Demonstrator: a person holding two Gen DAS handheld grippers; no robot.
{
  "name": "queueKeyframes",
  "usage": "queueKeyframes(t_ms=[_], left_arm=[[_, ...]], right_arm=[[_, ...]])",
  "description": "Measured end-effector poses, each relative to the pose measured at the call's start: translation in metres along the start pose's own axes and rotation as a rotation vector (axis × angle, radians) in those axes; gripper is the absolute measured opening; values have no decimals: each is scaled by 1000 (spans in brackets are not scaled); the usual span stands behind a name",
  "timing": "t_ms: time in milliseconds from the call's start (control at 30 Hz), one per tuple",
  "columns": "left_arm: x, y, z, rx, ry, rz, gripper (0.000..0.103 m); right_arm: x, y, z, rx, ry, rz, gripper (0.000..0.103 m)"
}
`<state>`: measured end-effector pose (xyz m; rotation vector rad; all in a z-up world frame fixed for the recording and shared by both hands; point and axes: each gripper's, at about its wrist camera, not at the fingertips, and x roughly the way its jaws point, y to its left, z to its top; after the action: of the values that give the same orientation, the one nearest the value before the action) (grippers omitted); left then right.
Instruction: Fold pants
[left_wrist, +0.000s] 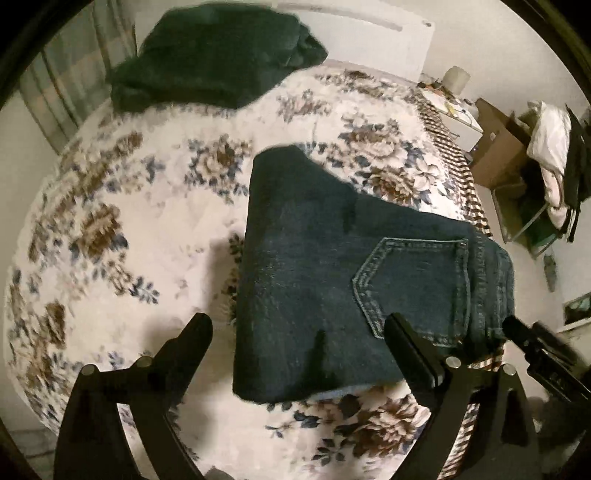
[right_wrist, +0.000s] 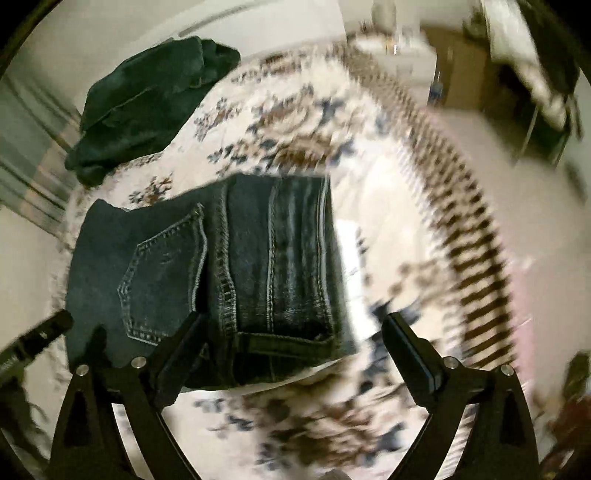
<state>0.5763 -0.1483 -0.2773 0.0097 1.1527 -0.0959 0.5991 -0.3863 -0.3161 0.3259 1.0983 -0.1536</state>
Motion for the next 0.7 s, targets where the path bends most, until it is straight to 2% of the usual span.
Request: queueKeyframes(t_ms=[100,233,367,700], left_arm=[[-30,-7,-10,14,-39,33,95],[-72,-16,-23,14,-89,64,95],[-120,-26,-41,7,-147,89,95],[-253,-41,-87,0,-312,93,95]], right_arm=[[-47,18,-10,-59,-82,-79,98],[-110,31,-25,-87,-150,-101,100],[-177,46,-42,-118,-190,-81,101],[-337,51,-98,-164,-325,-37,101]])
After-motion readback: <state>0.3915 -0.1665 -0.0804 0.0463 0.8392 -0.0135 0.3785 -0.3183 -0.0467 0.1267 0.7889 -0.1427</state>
